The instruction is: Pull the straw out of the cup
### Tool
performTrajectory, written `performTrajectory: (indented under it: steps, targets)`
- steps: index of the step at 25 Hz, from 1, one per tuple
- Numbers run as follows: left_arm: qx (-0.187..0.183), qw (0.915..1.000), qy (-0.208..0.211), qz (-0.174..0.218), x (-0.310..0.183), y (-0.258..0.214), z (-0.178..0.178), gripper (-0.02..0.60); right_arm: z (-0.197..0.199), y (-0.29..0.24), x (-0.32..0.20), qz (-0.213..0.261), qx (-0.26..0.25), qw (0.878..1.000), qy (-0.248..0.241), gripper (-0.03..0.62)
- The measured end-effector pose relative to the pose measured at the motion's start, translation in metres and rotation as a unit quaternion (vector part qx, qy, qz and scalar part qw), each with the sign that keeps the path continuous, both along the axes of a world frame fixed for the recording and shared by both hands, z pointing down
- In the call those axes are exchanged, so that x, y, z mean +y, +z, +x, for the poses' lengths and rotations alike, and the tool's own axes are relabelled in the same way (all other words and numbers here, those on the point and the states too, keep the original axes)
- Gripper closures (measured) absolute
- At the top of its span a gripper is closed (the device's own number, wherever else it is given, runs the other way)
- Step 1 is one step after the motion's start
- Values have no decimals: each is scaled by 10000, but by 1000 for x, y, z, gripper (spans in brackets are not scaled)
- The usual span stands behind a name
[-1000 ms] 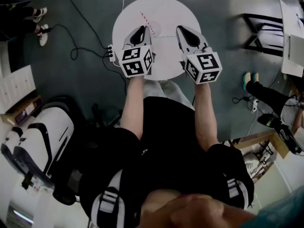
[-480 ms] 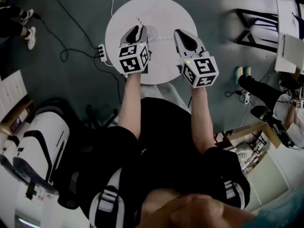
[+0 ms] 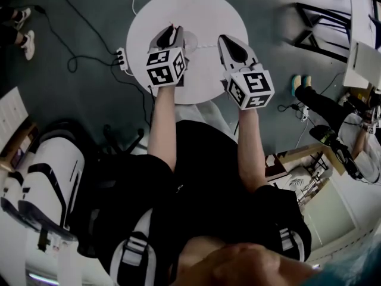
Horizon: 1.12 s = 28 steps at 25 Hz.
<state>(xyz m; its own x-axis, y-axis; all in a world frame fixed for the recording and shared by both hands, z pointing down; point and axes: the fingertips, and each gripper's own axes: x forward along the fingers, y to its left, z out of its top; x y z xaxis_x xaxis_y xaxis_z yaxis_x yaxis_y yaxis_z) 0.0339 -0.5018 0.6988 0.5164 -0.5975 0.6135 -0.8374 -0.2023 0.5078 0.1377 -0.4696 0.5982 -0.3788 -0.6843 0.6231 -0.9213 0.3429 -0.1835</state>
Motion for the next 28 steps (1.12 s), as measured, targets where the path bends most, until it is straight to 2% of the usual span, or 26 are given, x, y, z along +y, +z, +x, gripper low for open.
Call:
performTrajectory:
  steps: [3,5,6,13,19,25,28]
  targets:
    - [-42,9999,-112,34,-2,3,0,500,1,4,-1,-35,29,10000,-8,577]
    - [-93,9997,-181,107,-2,3,-2,546,0,5,0,-46,27,10000,-12,577]
    - [-111,9997,-192,136,-1,2,-3,549,-1,6,1,-54,23,10000,-11,577]
    - [-55,9987,-356,370,7,-20,-13,549,-4,-11,15,97,112,9998,-109,577]
    - [-171,9962,-590,616,23,-50,-24,549,-2,-29,39,283,20,9994,-220,577]
    - [16,9942,-442,983,40,-93,-17,549,1,-51,55,485,-137,9984,-240,577]
    - [-35,9922,-404,1177,47,-115,-13,549,6,-61,64,589,-253,9977,-206,577]
